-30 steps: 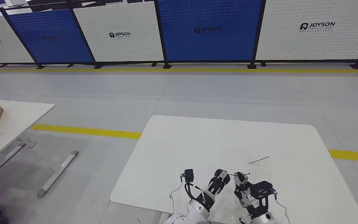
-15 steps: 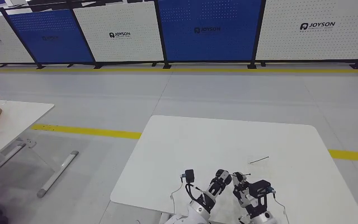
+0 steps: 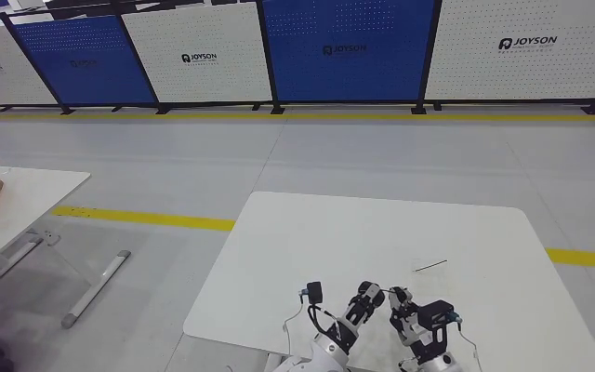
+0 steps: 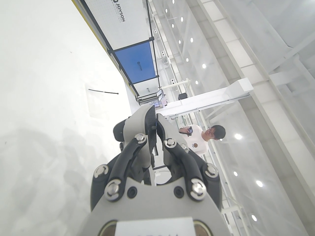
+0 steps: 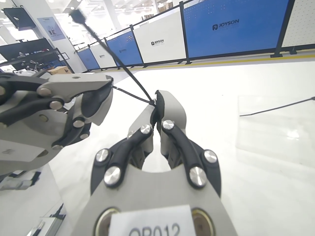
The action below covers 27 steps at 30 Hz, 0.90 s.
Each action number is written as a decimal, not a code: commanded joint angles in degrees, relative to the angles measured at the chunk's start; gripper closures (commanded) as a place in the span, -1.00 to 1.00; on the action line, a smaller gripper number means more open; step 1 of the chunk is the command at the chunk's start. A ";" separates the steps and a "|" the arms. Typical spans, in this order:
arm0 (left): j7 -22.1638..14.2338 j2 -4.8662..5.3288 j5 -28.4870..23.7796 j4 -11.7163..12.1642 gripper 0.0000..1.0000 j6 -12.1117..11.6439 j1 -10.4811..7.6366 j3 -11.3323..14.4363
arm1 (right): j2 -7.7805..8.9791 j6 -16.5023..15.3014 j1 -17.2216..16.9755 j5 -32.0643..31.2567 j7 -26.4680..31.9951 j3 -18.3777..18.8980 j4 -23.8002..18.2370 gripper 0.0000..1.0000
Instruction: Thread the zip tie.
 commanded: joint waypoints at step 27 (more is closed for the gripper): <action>-2.29 1.07 1.90 -4.40 1.00 -5.11 4.52 -0.69 | 0.20 0.19 0.51 -0.88 -0.32 -0.59 1.21 1.00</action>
